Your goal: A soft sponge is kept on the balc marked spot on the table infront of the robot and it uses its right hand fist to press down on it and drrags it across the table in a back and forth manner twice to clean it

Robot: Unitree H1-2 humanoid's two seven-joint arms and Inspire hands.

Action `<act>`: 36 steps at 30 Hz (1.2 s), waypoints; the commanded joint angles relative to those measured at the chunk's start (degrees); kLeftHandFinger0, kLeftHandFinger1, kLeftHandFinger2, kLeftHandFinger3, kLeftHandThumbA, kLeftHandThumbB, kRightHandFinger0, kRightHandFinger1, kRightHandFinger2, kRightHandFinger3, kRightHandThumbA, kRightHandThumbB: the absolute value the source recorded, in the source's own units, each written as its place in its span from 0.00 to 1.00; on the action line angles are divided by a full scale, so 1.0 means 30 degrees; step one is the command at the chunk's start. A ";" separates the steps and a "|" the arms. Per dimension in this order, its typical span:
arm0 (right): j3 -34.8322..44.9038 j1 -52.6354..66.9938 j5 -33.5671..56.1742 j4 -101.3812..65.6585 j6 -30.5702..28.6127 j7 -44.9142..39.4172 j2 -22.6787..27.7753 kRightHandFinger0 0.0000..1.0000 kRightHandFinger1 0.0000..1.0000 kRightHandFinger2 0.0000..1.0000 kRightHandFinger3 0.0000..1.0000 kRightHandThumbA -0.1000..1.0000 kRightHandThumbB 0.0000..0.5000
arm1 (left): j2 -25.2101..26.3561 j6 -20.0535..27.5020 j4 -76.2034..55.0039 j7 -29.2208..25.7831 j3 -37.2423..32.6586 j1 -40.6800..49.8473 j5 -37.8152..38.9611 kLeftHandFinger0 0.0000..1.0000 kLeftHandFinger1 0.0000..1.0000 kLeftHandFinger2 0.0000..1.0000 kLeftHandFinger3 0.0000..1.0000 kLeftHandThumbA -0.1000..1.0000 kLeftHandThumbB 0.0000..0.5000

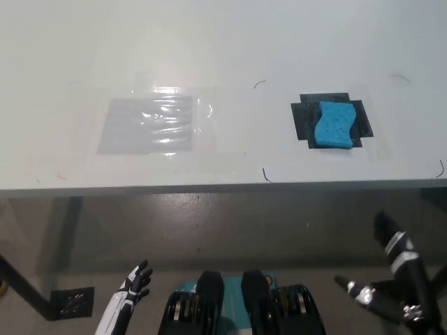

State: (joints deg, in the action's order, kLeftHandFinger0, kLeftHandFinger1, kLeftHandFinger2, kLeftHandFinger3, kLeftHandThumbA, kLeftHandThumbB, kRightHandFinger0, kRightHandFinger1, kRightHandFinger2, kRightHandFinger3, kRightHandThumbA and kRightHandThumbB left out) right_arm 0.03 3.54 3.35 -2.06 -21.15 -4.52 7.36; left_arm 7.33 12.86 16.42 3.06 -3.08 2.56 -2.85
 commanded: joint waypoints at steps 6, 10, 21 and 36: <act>0.2974 -0.6763 0.5135 -1.1859 0.4775 0.2053 0.3539 1.00 1.00 1.00 1.00 1.00 0.86 | 0.0360 0.1527 0.0008 0.0159 -0.0044 -0.0417 -0.0286 1.00 1.00 1.00 1.00 1.00 0.33; 0.3565 -1.1158 0.5837 -1.1512 0.6517 0.2919 0.4024 1.00 1.00 1.00 1.00 1.00 0.74 | 0.0353 0.1476 -0.0085 0.0257 -0.0108 -0.0365 -0.0275 1.00 1.00 1.00 1.00 1.00 0.32; 0.4284 -1.9851 0.2020 -0.4074 1.0647 0.5148 0.2293 0.18 0.24 0.21 0.17 1.00 0.42 | 0.0264 0.1357 -0.0252 0.0280 -0.0146 -0.0376 -0.0254 1.00 1.00 1.00 1.00 1.00 0.28; 0.2175 -2.3445 0.0272 0.8259 0.7848 0.4358 0.0467 0.00 0.00 0.00 0.00 1.00 0.37 | 0.0366 0.1516 -0.0322 0.0176 -0.0191 -0.0354 -0.0633 1.00 1.00 1.00 1.00 1.00 0.31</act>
State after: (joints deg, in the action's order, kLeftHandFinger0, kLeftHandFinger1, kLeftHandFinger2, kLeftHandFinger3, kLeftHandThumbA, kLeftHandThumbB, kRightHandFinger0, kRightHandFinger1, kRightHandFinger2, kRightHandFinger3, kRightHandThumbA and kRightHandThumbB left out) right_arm 7.79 -62.47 6.98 16.81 3.54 6.57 10.33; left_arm 7.63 14.21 16.53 3.31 -3.42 2.06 -4.01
